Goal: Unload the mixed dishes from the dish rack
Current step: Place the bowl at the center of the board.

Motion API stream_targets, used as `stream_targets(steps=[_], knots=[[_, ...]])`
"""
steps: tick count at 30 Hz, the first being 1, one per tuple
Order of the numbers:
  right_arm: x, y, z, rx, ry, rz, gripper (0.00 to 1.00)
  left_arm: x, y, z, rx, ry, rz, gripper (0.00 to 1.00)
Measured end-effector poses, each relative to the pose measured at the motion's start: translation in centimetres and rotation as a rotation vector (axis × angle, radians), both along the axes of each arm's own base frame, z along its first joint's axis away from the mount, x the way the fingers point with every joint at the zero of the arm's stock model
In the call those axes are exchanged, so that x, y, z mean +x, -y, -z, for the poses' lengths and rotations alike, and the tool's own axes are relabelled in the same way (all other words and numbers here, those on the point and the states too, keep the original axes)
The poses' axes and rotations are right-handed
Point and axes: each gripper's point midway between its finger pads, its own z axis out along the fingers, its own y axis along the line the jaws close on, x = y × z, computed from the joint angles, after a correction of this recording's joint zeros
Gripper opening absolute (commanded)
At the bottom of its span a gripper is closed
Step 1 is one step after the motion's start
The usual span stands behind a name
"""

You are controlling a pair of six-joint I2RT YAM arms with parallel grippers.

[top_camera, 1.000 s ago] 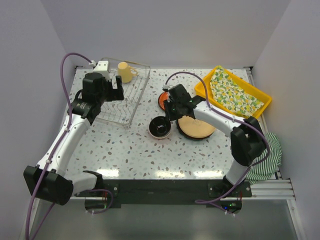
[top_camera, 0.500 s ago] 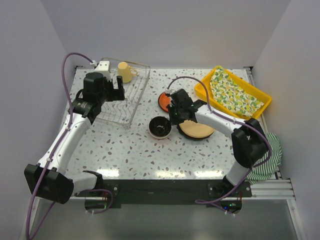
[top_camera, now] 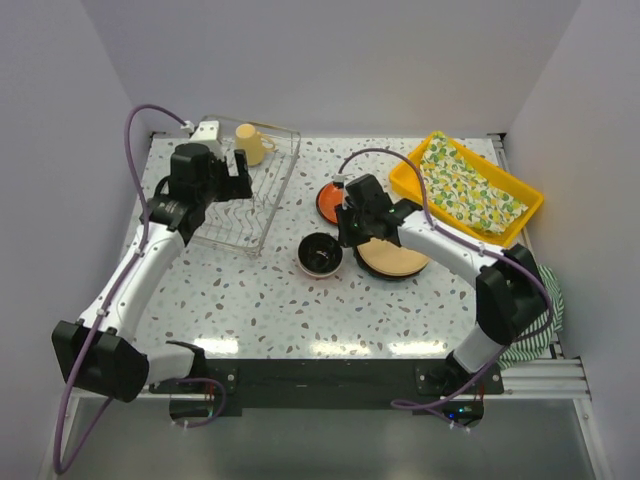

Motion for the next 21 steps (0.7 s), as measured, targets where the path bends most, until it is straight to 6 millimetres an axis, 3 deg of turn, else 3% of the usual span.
stream_targets(steps=[10,14,21], knots=[[-0.1,1.3,-6.8,0.078,0.177,0.028,0.69,4.2,0.6,4.3,-0.106,-0.113,-0.157,0.97],[-1.0,2.5,-6.9,0.07,0.199,0.043,0.85,7.2,0.6,4.9,-0.093,-0.104,-0.215,0.98],[-2.3,4.1,-6.6,0.051,0.209,0.061,0.94,14.0,0.2,2.7,-0.018,0.002,-0.28,0.99]])
